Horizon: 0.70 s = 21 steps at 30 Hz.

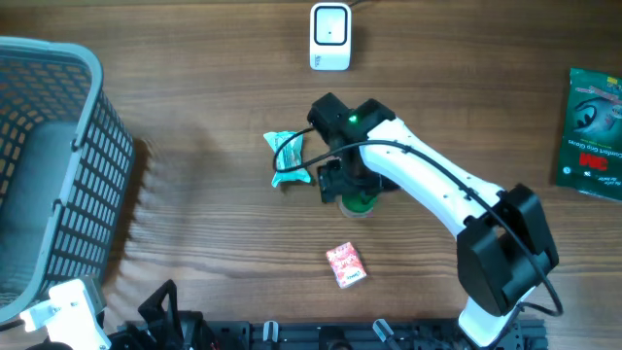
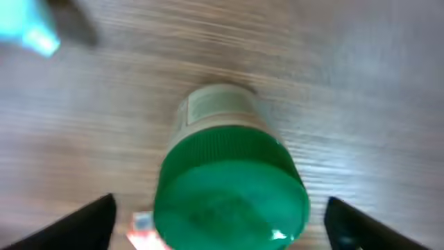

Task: Scan the item barcode
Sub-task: 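Lower and grasp the green-lidded jar with the right gripper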

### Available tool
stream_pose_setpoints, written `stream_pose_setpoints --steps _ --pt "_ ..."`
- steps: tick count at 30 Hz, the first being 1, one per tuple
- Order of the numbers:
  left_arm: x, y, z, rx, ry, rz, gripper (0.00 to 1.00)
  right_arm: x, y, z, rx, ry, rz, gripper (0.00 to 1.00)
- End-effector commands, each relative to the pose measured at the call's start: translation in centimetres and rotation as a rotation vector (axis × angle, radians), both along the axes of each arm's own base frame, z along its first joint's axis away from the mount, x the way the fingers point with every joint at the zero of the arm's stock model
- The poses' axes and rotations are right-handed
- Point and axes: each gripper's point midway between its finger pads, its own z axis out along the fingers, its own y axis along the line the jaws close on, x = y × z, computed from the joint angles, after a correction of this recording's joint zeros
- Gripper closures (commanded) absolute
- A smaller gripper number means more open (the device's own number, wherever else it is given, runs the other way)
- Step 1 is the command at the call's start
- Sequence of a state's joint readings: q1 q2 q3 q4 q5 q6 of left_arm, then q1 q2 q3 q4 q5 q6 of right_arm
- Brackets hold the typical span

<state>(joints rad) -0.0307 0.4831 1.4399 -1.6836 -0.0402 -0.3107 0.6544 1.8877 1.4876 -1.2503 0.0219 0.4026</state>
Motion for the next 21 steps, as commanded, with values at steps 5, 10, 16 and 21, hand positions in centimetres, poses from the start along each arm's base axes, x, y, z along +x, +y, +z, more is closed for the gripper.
stream_pose_setpoints --steps 5,10,16,21 --pt "-0.1 0.2 0.0 0.018 -0.004 -0.001 0.00 1.0 2.5 7.6 0.128 -0.030 -0.405 0.00" --pt "-0.1 0.2 0.0 0.018 -0.004 -0.001 0.00 -2.4 0.2 4.8 -0.077 0.036 -0.983 0.00" --pt "-0.1 0.2 0.0 0.018 -0.004 -0.001 0.00 -2.6 0.9 -0.5 -0.038 0.067 -1.091 0.00" --pt "-0.1 0.2 0.0 0.018 -0.004 -0.001 0.00 -1.8 0.4 -3.5 0.009 0.069 -1.134 0.00"
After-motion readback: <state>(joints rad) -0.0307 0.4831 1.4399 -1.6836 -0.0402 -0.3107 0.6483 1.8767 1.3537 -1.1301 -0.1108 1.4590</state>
